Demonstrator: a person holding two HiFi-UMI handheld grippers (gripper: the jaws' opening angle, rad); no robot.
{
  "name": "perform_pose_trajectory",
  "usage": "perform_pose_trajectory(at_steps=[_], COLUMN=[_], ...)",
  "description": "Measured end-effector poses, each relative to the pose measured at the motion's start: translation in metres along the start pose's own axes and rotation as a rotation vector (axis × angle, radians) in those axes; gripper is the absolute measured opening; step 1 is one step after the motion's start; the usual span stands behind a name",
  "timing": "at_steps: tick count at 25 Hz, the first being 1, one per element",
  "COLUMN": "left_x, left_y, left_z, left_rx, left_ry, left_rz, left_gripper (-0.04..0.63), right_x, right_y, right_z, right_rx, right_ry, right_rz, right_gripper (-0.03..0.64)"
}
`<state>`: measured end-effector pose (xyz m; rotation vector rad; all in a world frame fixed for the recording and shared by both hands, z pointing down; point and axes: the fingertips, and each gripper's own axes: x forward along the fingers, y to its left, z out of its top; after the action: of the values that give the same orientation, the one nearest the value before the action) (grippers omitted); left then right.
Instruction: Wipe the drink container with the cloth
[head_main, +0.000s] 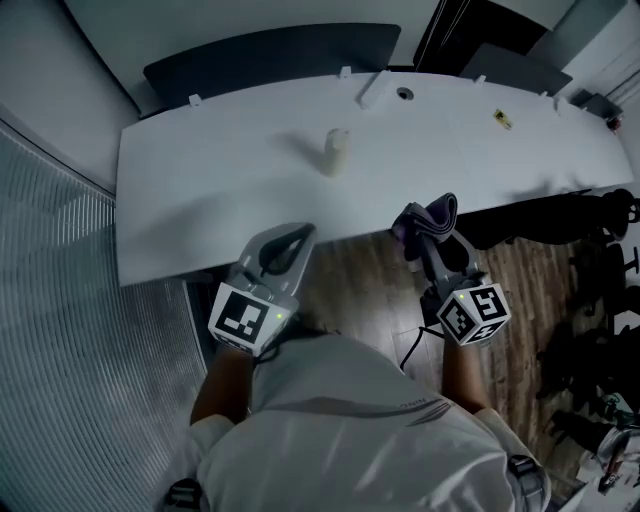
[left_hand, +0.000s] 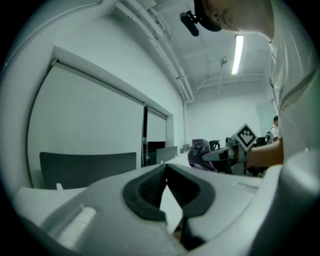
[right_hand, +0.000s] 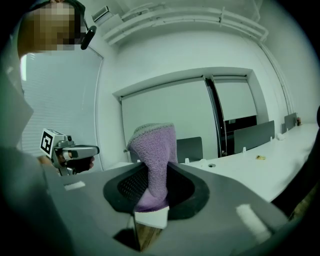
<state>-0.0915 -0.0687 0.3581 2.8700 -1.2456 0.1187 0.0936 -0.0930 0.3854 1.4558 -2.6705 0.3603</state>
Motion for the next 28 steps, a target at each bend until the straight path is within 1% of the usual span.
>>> perform_pose_trajectory(at_steps=[3,6,11,15,18,22,25,28], left_x=[0.005,0.011,0.023,0.038,0.048,0.063,0.086,0.115], left_y=[0.035,0.072,0.112,0.121,0.123,0.124,0.126,0.131], left_z=[0.001,0.0,-0.008,-0.016,-0.02,-0.014,-0.015,-0.022], left_rx=[-0.021,-0.031,-0.046,-0.065,-0.062,-0.045,-0.041,-0.027], left_ry=[-0.007,0.004,0.041,0.062,0.077,0.06,0.08,0.134], left_rz=[-0.036,-0.077,-0.147,-0.181,-0.205,-0.238,-0.226,-0.181], left_gripper=[0.005,0.005,0.005,0.005,0.005,0.008,0.015,0.046], right_x=[0.041,0.076,0.108,0.119,0.127,0.136,0.143,0.152], right_y=[0.017,0.026,0.035,0.03,0.023,0.012,-0.003,-0.016], right_z=[0.011,0.022,0.02,0.008,0.005,0.002,0.001,-0.004], right_rx=[-0.02,-0.024,-0.015,0.005,0.019,0.034,0.043,0.066], right_ry=[0.007,0.016,0.042,0.073,0.073,0.062,0.06,0.07], right_rz=[-0.004,-0.03,-0.081,-0.11,-0.115,-0.108,-0.083,-0.036], right_gripper=[0.101,0.101,0.101,0.101,0.101,0.101,0.101,0.101])
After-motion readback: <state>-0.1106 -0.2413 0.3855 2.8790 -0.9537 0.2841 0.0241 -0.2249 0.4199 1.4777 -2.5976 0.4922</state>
